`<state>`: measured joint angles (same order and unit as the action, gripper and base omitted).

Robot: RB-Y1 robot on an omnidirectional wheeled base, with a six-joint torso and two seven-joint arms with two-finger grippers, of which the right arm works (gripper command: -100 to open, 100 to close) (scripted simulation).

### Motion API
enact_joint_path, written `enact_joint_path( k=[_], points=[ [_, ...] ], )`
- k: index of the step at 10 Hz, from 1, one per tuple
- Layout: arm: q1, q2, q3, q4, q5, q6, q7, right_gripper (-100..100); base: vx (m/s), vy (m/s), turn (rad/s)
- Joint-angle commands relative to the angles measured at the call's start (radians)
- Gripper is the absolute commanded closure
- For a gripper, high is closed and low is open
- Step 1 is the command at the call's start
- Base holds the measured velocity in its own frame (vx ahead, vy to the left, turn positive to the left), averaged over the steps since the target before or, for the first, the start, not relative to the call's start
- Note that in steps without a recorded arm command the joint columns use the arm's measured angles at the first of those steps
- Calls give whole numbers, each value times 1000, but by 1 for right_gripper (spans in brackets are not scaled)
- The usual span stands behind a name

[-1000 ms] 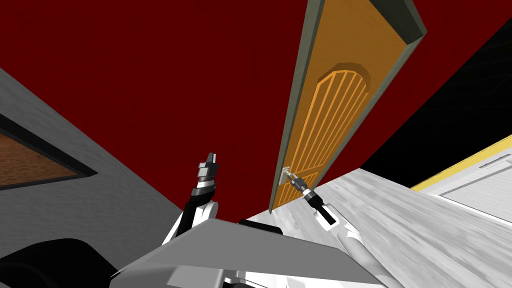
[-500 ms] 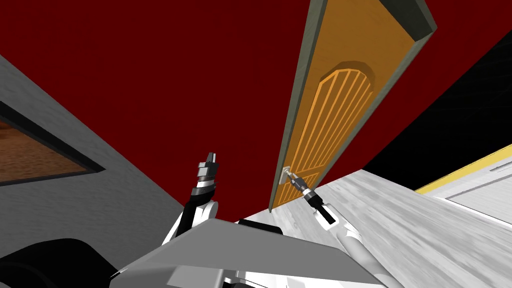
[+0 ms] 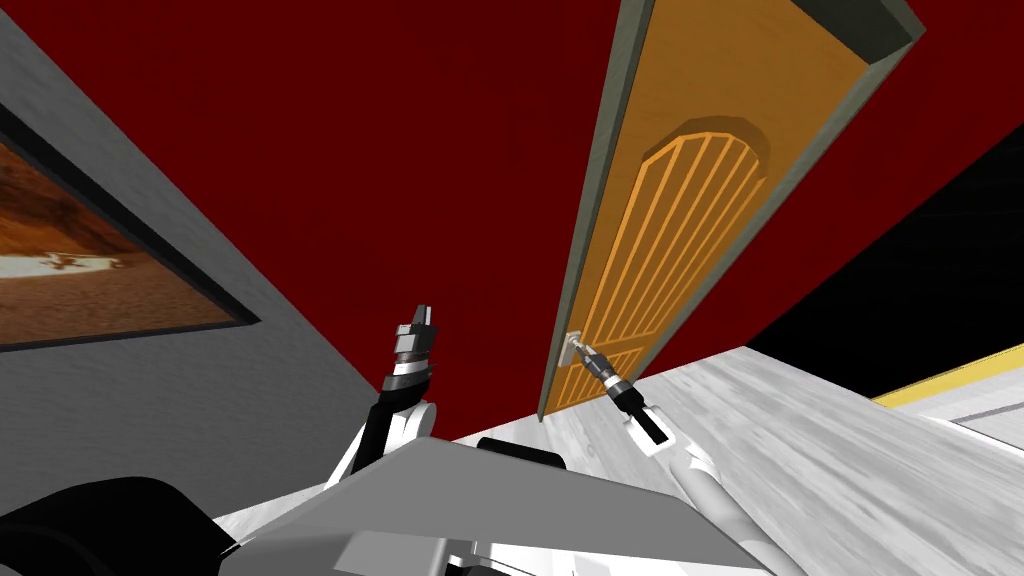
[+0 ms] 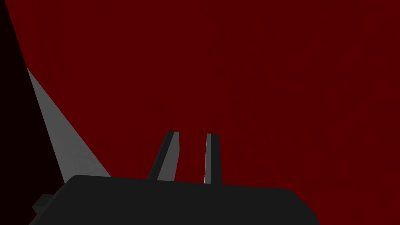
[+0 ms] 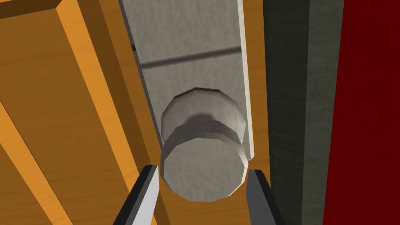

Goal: Pull the door open

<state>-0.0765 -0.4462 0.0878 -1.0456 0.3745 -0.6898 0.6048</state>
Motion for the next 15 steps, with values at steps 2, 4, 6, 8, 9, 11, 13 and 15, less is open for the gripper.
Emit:
enact_joint_path(
  k=[2, 4, 6, 8, 9, 11, 13, 15],
  points=[
    [-6, 3, -1, 4, -35, 9, -54, 100, -55, -54, 99],
    [-13, 7, -1, 10, -63, 13, -95, 100, -64, -60, 100],
    [-20, 11, -1, 18, -96, 19, -143, 100, -61, -61, 116],
    [-27, 14, 0, 25, -128, 24, -191, 100, -72, -63, 119],
    [-31, 17, 0, 29, -146, 27, -217, 100, -77, -69, 118],
    [-40, 21, 0, 37, -184, 33, -273, 100, -71, -66, 131],
    [-48, 26, 0, 45, -222, 39, -328, 100, -76, -84, 144],
    [-58, 31, 1, 55, -263, 46, -384, 100, -94, -79, 147]
  ],
)
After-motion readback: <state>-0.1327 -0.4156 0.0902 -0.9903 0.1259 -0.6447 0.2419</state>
